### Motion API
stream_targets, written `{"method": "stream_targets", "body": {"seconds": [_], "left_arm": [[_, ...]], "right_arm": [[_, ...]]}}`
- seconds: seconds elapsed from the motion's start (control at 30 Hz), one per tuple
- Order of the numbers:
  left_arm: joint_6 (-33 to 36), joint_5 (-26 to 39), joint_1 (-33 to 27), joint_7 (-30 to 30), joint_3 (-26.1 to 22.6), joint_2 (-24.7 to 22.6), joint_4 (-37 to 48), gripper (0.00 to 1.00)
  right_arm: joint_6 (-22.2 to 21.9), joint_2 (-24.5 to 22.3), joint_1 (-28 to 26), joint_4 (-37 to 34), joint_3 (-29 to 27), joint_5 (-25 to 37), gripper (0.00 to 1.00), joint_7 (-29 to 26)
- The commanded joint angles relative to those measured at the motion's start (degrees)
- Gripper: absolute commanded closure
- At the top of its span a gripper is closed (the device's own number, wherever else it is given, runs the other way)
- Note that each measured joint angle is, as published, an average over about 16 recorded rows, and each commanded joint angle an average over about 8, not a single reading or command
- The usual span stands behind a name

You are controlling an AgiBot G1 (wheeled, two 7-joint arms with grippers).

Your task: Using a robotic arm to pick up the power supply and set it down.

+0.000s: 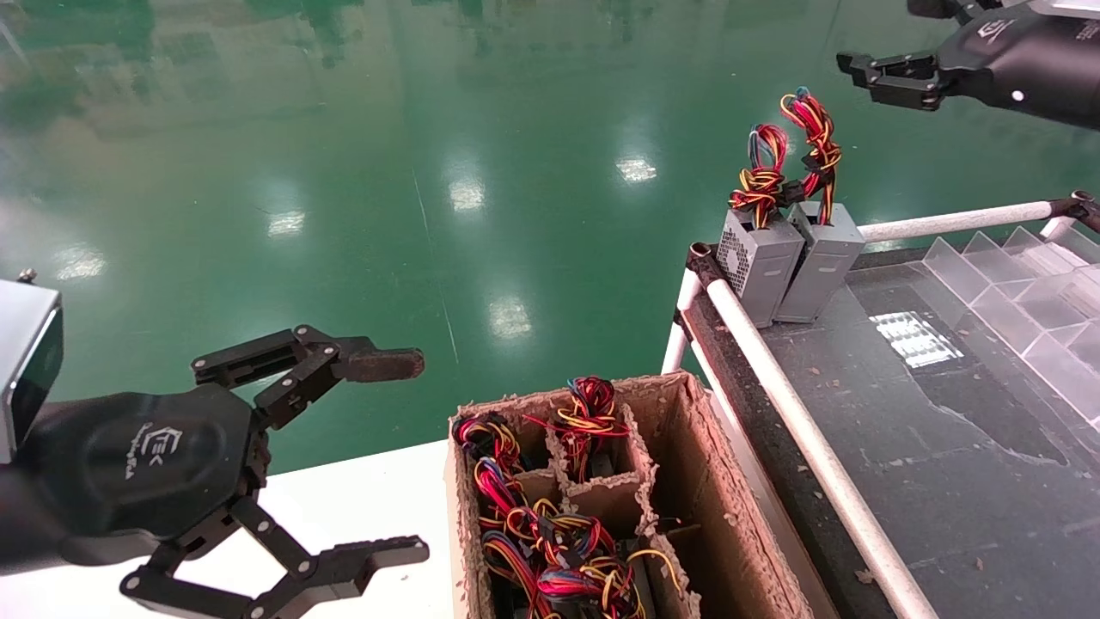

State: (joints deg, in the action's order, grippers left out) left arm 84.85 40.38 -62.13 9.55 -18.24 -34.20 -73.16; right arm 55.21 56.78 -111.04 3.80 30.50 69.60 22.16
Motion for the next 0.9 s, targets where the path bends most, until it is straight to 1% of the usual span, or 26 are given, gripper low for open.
{"method": "stream_targets", "body": {"seconds": [0.03,0.9], "left_arm": [[-0.01,0.0,0.0,0.0,0.0,0.0,0.01,0.0],[-0.01,-0.03,-0.02,-0.03,-0.05,0.01,0.04,0.0]], "right_arm": [[0.44,-0.28,-0.3,0.36,-0.22,-0.35,0.0,0.3],[13.55,-9.66,21.35,30.61,-6.44,-12.3,0.0,-14.13]]}}
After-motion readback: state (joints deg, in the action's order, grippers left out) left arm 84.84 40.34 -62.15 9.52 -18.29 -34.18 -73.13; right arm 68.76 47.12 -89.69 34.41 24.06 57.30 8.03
